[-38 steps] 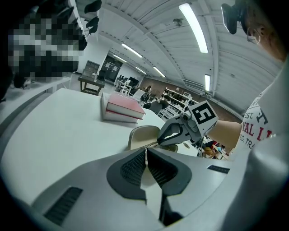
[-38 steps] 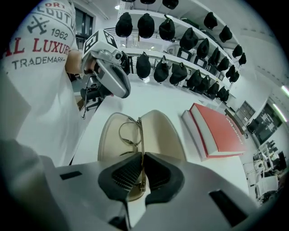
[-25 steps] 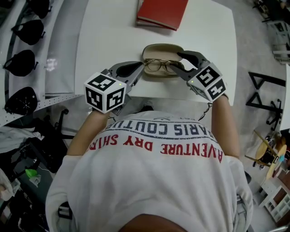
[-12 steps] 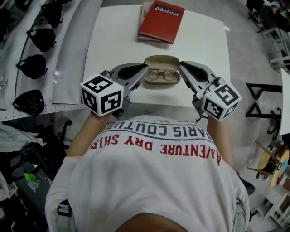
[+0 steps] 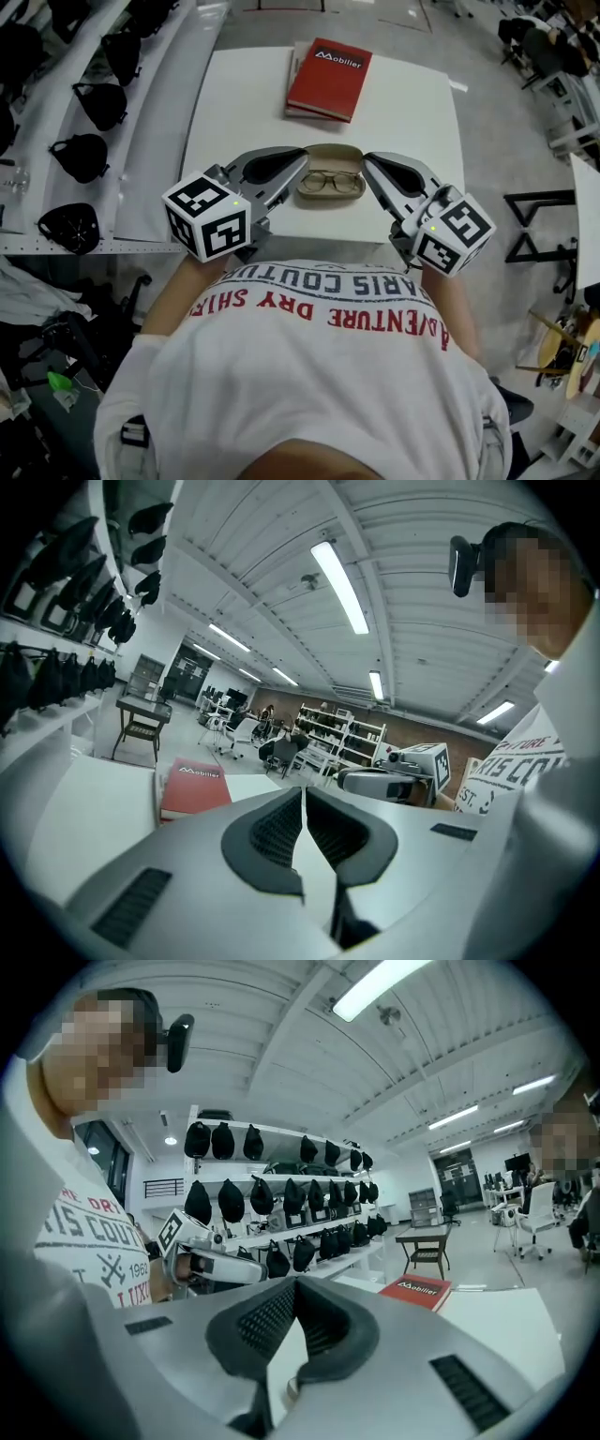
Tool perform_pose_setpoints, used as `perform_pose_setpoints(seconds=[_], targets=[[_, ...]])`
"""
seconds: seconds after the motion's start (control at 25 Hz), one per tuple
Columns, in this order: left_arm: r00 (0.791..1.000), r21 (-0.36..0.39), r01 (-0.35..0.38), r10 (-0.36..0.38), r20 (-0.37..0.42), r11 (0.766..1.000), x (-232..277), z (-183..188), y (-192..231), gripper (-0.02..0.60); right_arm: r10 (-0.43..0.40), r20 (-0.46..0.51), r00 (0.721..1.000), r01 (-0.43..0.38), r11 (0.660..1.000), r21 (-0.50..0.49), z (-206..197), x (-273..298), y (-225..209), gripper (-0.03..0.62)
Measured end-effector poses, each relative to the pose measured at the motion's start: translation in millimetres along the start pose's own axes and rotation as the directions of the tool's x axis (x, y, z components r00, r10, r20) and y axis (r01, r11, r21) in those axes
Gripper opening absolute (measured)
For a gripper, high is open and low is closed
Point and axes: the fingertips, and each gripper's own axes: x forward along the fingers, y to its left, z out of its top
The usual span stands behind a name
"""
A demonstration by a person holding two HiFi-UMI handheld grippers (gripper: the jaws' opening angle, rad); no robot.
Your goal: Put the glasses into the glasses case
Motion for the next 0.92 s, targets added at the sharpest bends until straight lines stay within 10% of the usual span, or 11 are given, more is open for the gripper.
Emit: perform_pose_setpoints(seconds=[0.92], targets=[[1.000,0.011,0.000,0.001,-0.022,1.000,8,-11,-8,0.037,-0.050,-0.025,0.998,0.049,0.998,-0.032,-7,-9,-6,0.023]])
